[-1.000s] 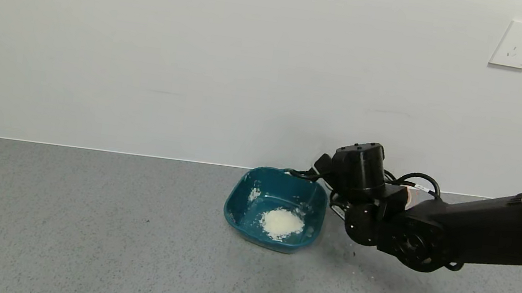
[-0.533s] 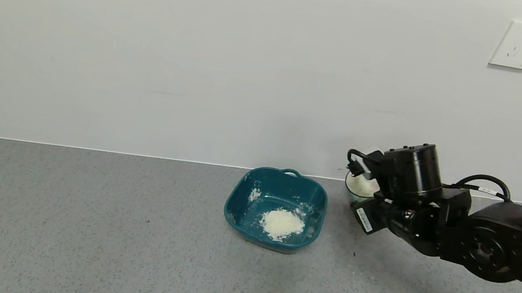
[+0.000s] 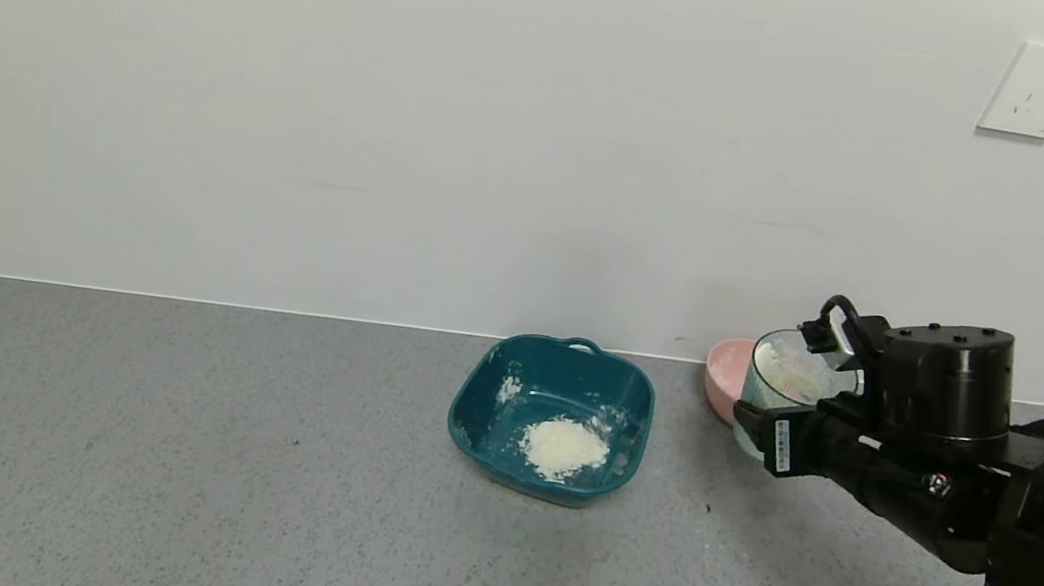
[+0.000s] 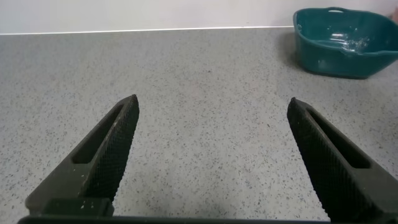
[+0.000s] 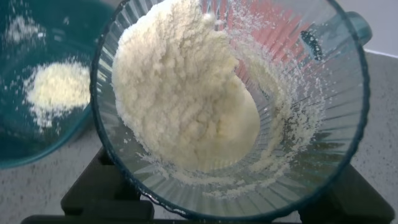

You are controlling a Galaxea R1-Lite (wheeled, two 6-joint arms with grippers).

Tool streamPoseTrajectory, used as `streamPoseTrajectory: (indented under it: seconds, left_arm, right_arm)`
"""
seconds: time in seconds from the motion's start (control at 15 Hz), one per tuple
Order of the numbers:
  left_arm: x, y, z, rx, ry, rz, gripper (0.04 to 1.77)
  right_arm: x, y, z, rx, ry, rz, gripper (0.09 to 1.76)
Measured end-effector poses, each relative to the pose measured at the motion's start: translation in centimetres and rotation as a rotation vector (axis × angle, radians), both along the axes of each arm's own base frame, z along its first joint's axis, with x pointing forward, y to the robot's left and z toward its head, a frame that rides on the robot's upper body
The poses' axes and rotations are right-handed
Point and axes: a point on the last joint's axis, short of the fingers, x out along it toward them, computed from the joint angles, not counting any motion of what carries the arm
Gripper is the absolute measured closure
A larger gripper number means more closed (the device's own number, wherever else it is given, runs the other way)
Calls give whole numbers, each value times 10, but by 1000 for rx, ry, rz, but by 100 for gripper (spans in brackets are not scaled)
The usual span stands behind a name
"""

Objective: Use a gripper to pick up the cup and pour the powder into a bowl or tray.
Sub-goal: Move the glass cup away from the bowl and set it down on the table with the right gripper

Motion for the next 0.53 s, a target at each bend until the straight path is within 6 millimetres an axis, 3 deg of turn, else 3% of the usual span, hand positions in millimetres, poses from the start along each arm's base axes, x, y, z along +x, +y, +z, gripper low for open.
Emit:
streamPoseTrajectory:
  seconds: [0.27,0.53]
  left_arm:
    - [0,0,0,0,0,0,9]
    - [0,0,0,0,0,0,9]
  right_arm:
    - [-1,-29,-22,58,26,-62,53]
    - [-4,-38,-32,105,68,-98,53]
